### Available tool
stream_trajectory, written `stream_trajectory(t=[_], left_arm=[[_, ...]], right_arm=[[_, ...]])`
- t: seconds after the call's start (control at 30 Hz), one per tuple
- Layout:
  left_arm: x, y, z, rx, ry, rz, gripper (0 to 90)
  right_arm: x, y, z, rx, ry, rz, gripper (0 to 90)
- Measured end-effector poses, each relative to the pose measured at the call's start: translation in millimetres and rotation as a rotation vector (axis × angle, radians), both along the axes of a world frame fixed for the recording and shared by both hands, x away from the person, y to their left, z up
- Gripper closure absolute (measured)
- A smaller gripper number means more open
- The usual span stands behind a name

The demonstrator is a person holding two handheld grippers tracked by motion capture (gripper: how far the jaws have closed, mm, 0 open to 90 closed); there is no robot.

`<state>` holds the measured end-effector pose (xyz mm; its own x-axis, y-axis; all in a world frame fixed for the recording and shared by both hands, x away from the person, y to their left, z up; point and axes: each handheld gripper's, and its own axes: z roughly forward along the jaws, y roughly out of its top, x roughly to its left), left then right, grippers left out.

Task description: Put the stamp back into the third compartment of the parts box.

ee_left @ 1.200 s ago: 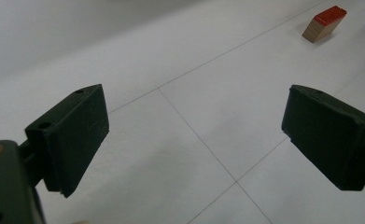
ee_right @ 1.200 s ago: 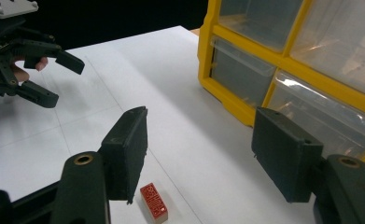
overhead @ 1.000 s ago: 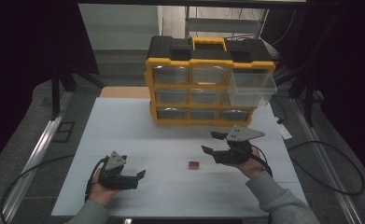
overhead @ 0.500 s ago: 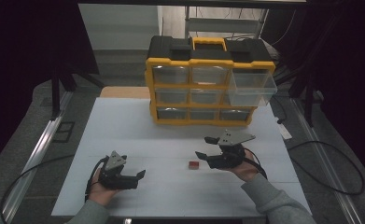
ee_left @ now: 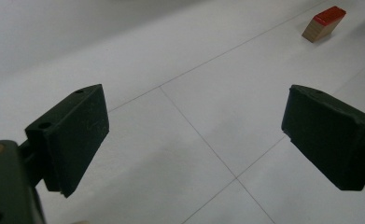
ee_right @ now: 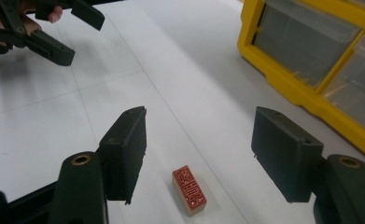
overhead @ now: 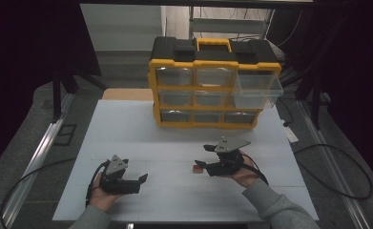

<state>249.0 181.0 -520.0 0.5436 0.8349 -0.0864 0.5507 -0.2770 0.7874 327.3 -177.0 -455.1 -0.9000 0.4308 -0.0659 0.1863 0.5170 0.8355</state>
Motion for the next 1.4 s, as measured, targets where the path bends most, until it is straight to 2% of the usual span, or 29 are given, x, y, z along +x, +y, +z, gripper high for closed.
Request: stream_trajectory(t=[0.3, 0.47, 0.8, 1.4], left_arm=[[-0.5, 0.4, 0.0, 0.004, 0.001, 0.0, 8.1], [-0.3, -0.5, -0.2, 0.008, 0.001, -0.002, 8.1], [-0.1, -0.9, -0.5, 0.007, 0.004, -0.003, 8.1], [0.9, -1.8, -1.0, 0.014, 0.006, -0.008, 8.1]], right_arm=[[3.9, 3.3, -10.3, -0.057, 0.042, 0.013, 35.6], [6.7, 7.9, -23.3, -0.12, 0.077, 0.016, 35.4], [9.1, 11.7, -32.6, -0.152, 0.104, 0.021, 35.3], [16.0, 24.1, -54.0, -0.248, 0.141, 0.026, 35.1]])
